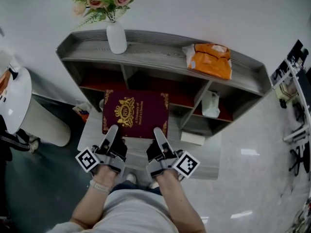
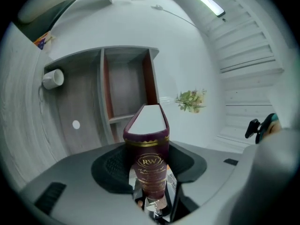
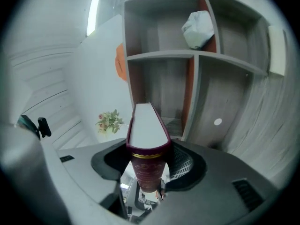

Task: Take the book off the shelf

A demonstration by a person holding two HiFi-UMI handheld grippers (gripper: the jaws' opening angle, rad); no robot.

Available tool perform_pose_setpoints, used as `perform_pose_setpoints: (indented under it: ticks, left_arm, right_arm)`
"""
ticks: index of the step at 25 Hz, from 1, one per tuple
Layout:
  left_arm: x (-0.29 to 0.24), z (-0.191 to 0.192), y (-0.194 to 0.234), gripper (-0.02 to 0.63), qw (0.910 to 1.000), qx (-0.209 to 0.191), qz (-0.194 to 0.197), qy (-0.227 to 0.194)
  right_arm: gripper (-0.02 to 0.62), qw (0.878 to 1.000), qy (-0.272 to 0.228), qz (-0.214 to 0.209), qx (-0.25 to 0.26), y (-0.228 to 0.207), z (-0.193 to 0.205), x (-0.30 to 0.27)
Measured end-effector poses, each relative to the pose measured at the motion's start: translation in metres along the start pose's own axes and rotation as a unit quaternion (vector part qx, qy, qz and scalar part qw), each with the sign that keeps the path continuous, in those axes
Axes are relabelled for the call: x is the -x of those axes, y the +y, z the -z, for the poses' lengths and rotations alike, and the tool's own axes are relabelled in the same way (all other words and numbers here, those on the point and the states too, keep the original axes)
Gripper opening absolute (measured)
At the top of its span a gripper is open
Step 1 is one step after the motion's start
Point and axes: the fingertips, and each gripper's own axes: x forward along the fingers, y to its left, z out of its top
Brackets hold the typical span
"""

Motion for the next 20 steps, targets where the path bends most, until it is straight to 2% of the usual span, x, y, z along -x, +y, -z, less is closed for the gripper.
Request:
perform_pose_setpoints:
  ticks: [11, 20]
  left_arm:
    - [-0.015, -0.054, -0.055, 0.221, 0.9965, -0.029, 0.079, -0.004]
    - [-0.020, -0.066, -0.072, 0.221, 0.9933, -0.041, 0.108, 0.002]
  right_arm:
    - [0.225, 0.996, 0.007, -0.067, 0.051, 0.064, 0.015, -0.051]
    - [0.226, 0.993, 0.006, -0.094, 0.071, 0.084, 0.019, -0.062]
